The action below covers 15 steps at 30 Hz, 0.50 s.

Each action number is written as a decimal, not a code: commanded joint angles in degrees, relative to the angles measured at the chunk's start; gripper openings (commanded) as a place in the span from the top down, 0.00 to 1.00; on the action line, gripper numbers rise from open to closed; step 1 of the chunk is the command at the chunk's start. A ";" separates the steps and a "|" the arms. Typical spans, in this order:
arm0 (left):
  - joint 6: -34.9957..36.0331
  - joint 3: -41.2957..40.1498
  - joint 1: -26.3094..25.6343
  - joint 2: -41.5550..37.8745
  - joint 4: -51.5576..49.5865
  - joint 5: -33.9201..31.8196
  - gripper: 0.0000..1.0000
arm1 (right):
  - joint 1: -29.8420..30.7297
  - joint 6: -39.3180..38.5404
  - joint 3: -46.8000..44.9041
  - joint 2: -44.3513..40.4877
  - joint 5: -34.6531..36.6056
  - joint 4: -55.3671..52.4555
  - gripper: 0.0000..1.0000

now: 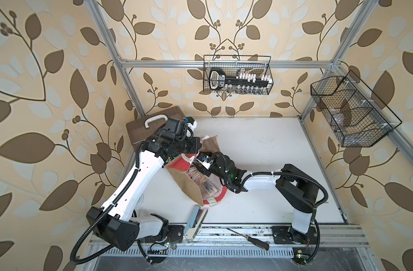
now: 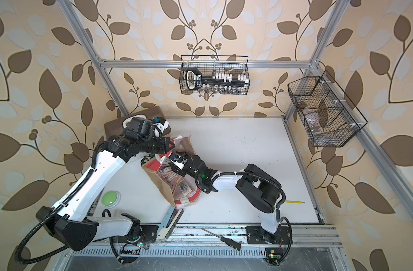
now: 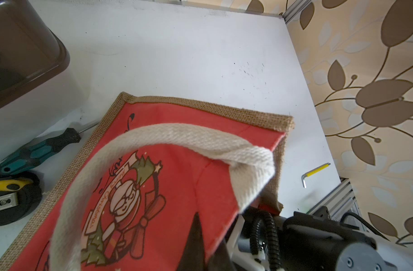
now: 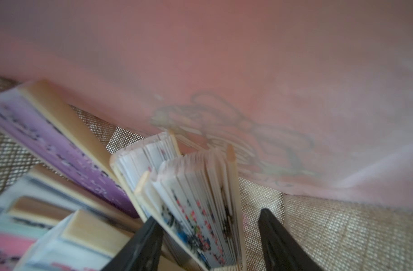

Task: Take out the folding fans from the tote bags
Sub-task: Pick up the folding fan from the canvas bag.

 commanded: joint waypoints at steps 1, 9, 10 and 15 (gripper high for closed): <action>0.88 0.01 -0.50 -0.50 1.21 4.10 1.00 | 0.02 -2.63 1.45 0.69 -4.44 3.96 0.38; 1.10 -0.34 -0.50 -0.41 1.12 4.02 1.00 | -0.16 -3.24 1.76 0.77 -6.93 3.13 0.47; 1.11 -0.42 -0.50 -0.41 1.12 3.93 1.00 | -0.20 -3.20 1.80 0.81 -6.82 3.06 0.48; 1.15 -0.68 -0.50 -0.65 1.03 3.72 1.00 | -0.21 -3.00 1.50 0.48 -5.97 3.14 0.51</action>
